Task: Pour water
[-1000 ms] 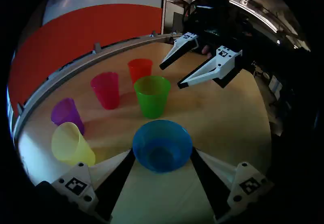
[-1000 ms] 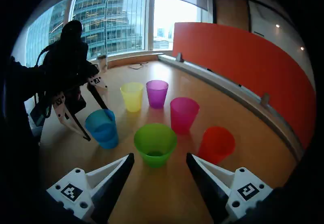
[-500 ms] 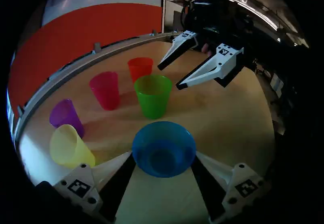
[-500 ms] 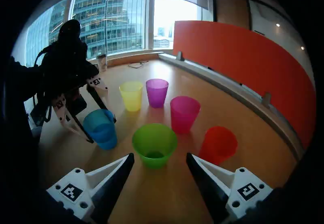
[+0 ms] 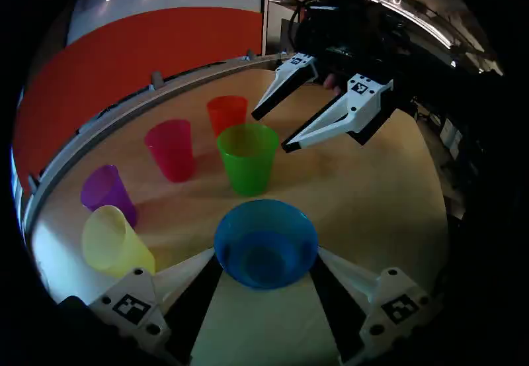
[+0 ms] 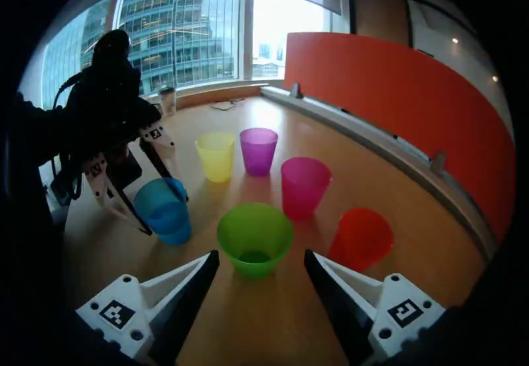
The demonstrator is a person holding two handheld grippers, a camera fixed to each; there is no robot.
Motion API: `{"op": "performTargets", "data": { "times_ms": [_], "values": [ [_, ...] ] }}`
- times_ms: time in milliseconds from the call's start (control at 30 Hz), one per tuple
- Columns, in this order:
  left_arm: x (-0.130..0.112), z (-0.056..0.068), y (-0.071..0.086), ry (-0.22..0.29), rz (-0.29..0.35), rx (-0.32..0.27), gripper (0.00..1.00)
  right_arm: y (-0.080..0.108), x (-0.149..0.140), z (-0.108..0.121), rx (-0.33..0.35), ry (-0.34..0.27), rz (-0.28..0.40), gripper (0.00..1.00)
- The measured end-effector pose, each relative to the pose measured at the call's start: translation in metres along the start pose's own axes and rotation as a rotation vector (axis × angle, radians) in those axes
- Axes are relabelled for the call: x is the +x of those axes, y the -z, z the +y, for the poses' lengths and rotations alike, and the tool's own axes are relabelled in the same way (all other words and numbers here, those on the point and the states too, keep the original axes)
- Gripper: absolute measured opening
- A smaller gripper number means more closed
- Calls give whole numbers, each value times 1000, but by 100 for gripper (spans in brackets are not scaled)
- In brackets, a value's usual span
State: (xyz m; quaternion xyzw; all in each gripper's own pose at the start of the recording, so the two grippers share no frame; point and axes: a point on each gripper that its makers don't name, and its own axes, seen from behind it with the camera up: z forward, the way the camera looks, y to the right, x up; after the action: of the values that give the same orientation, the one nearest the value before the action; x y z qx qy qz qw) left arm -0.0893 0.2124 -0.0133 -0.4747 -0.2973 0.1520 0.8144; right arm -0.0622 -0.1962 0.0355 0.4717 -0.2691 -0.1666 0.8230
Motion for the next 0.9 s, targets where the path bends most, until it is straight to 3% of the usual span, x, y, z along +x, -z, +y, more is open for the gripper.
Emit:
{"op": "performTargets", "data": {
  "times_ms": [900],
  "values": [
    [20, -18, 36, 7, 78, 62, 84, -36, 4, -9, 25, 9, -48, 100]
  ]
}}
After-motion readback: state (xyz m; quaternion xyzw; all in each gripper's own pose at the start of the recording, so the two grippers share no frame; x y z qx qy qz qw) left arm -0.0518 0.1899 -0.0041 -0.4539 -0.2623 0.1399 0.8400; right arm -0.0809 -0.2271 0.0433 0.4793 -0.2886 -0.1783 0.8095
